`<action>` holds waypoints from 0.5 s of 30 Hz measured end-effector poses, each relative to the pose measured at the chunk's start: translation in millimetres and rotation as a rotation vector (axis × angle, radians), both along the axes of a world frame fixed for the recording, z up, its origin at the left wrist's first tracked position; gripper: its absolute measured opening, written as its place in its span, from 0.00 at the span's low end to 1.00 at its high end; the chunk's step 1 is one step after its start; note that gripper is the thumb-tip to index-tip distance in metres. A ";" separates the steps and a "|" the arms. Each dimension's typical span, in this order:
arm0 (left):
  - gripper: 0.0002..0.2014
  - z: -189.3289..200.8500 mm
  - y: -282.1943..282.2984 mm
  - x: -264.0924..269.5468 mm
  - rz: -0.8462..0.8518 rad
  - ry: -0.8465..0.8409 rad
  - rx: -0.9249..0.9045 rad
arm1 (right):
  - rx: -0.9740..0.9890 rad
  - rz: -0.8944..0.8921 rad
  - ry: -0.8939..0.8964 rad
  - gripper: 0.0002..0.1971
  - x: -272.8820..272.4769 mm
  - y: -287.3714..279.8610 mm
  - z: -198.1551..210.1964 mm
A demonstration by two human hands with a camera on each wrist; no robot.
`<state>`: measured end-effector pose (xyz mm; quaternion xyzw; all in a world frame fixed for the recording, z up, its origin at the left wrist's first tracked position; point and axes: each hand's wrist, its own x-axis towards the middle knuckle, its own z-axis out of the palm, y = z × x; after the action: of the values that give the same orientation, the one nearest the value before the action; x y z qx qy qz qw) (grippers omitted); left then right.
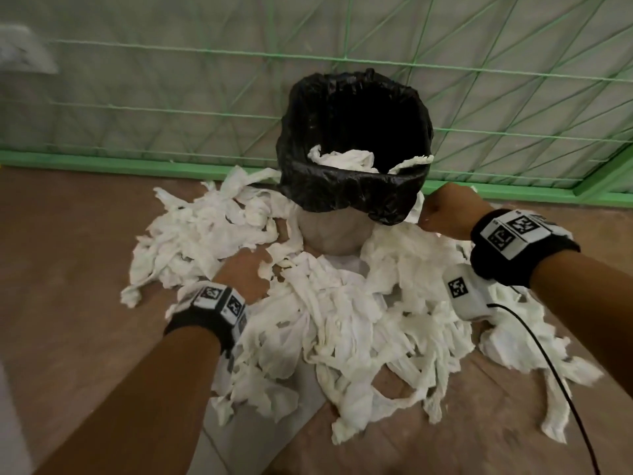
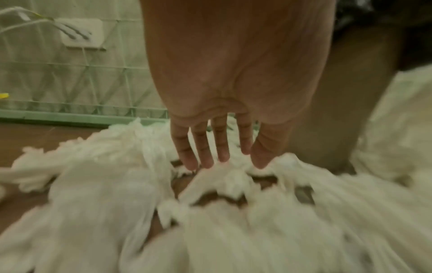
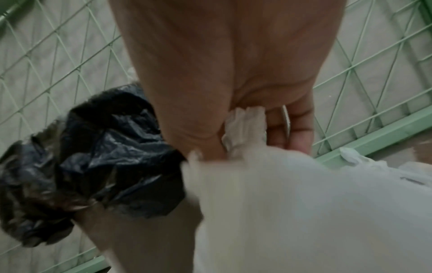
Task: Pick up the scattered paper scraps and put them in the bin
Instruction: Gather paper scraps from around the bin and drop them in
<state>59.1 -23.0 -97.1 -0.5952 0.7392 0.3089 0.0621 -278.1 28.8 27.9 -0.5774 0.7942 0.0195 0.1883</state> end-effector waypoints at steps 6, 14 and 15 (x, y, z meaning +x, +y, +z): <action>0.30 -19.6 48.6 -26.5 -0.227 0.061 -0.086 | 0.102 0.015 -0.016 0.17 -1.1 9.5 12.1; 0.12 -5.4 46.1 -51.5 -0.076 0.204 -0.250 | 0.130 0.036 -0.007 0.14 -6.5 3.9 69.1; 0.13 3.1 44.4 -51.0 0.009 0.236 -0.238 | 0.118 0.024 -0.014 0.16 -8.1 1.7 76.2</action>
<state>8.1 21.4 -94.0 -0.5613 0.7700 0.2874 -0.0974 -286.1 30.5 104.0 -0.5750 0.7832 0.0646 0.2275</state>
